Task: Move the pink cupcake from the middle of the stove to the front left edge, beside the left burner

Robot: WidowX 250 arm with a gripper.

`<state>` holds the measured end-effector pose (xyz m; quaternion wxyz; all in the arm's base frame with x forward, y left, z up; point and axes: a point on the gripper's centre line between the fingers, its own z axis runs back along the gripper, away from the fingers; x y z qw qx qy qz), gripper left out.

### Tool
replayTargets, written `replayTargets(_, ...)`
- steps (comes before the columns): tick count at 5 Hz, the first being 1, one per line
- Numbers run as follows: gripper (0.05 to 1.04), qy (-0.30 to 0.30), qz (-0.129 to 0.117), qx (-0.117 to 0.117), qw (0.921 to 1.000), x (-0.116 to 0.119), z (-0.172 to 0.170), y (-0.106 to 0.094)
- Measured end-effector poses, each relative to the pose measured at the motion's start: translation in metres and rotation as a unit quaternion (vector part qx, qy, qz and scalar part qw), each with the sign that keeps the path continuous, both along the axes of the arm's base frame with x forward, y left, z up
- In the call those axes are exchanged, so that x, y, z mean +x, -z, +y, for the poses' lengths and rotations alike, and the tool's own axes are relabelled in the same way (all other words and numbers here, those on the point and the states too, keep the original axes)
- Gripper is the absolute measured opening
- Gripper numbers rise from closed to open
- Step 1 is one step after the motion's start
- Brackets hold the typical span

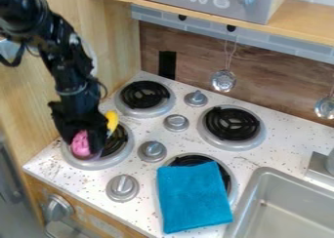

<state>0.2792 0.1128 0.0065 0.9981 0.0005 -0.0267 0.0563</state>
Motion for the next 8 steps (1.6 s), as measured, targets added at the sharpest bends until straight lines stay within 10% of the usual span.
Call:
replayTargets(3,0.874,0.003,0.044,-0.002,0.9990,0.023,-0.016,0.043)
replayTargets(8,1.001,0.026,0.048,-0.011,0.9985,0.040,-0.025,0.042)
